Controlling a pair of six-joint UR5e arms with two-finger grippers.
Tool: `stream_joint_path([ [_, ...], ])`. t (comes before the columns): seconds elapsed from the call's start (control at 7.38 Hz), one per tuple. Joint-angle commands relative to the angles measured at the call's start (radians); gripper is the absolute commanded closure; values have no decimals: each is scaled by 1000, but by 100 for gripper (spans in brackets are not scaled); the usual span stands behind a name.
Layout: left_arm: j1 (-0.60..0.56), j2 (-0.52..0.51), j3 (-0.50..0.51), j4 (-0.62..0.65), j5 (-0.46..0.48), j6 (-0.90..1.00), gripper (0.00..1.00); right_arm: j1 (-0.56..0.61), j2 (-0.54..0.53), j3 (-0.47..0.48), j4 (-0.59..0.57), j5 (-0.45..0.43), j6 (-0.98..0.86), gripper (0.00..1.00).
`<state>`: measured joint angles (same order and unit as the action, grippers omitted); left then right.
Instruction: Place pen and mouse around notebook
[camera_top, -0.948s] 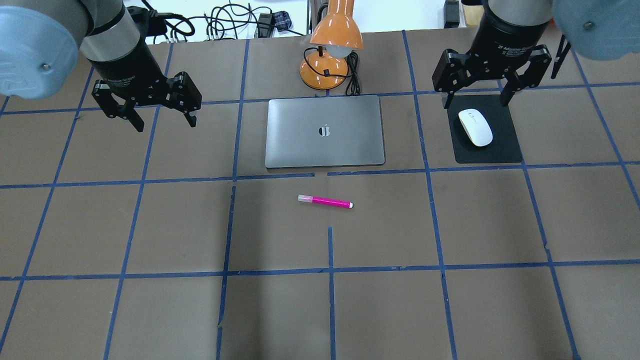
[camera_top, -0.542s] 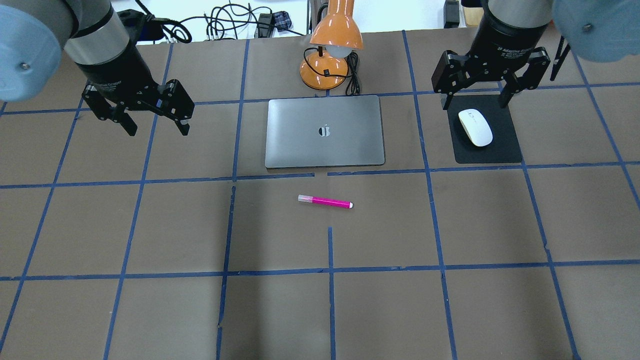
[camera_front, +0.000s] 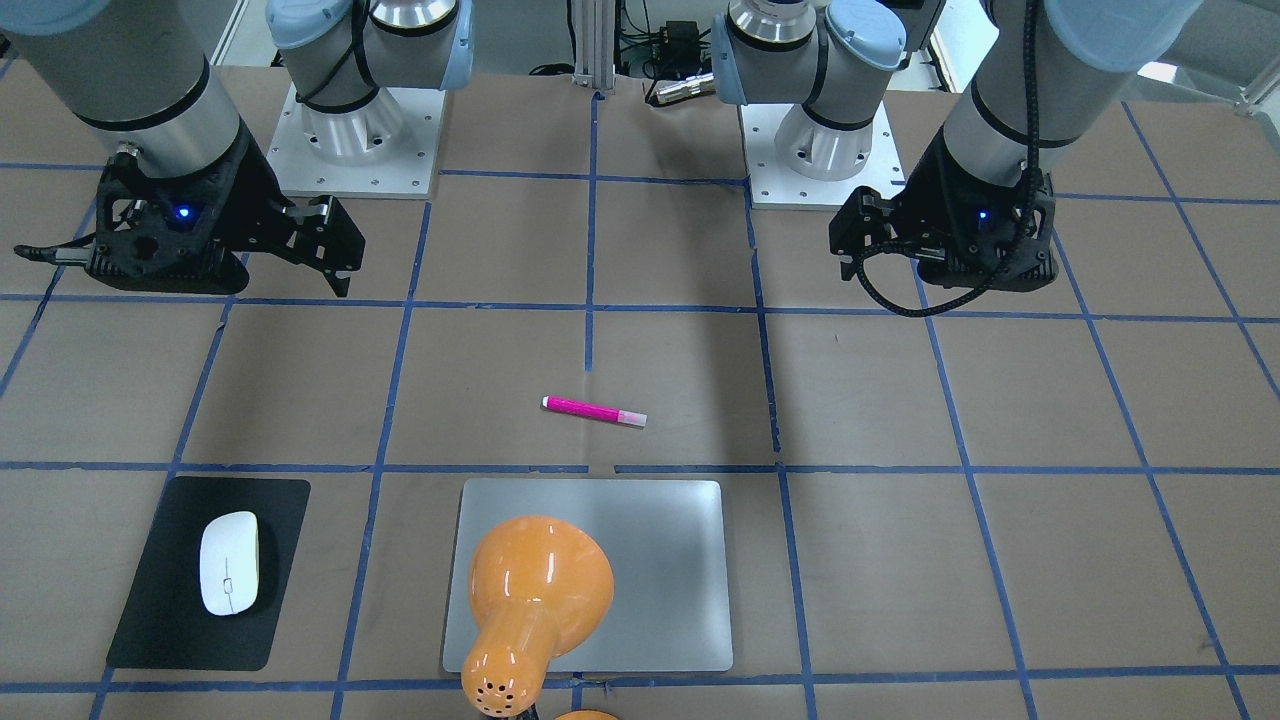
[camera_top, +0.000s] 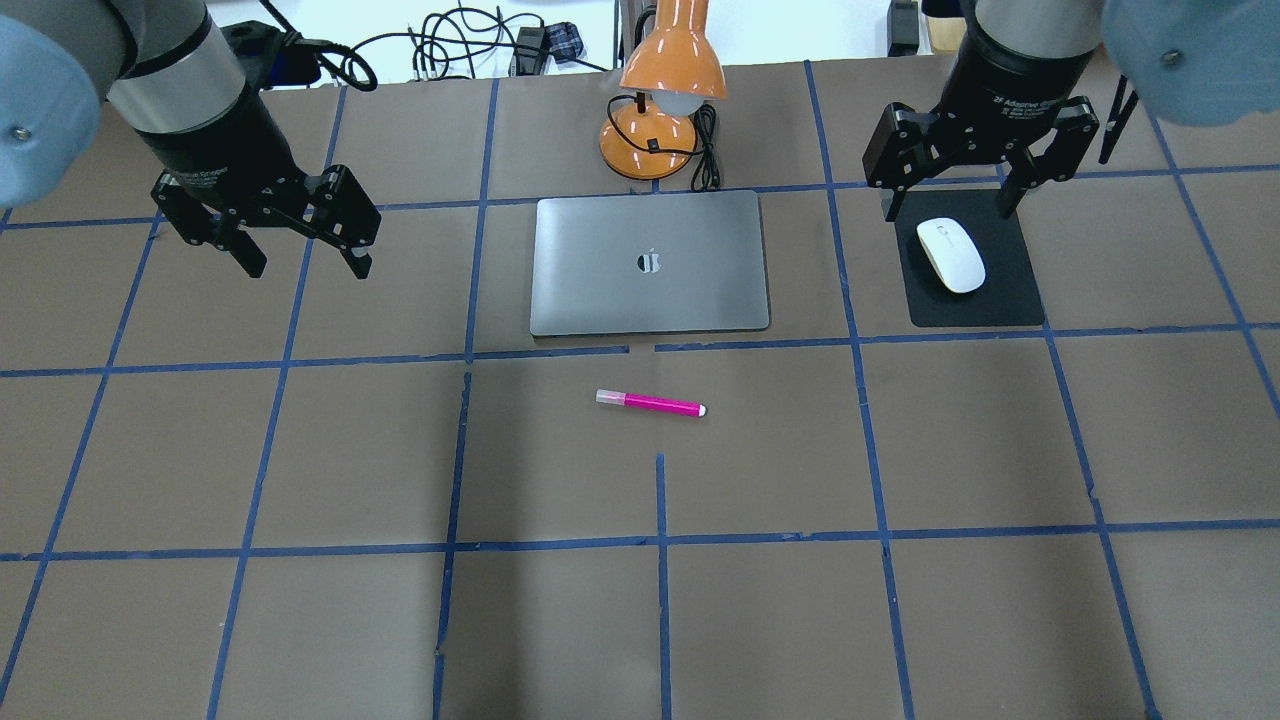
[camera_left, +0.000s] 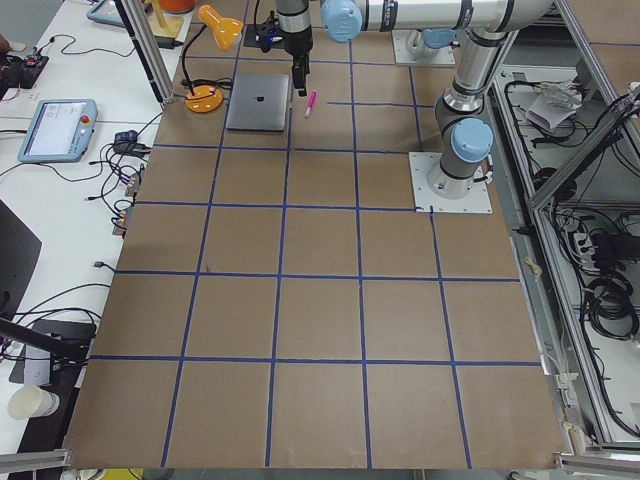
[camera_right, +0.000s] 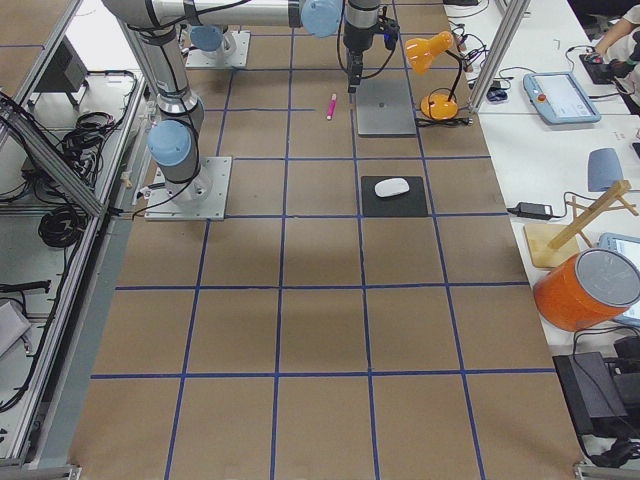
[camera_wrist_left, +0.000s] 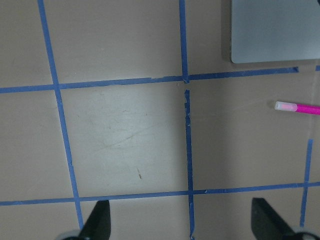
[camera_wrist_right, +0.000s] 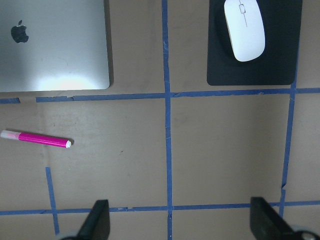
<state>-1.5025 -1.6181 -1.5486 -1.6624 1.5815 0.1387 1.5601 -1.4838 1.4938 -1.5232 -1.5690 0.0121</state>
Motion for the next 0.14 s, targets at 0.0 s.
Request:
stream_joint_path([
  [0.0,1,9,-16,3,3,6,0,0,0,3,0,0,-1,0],
])
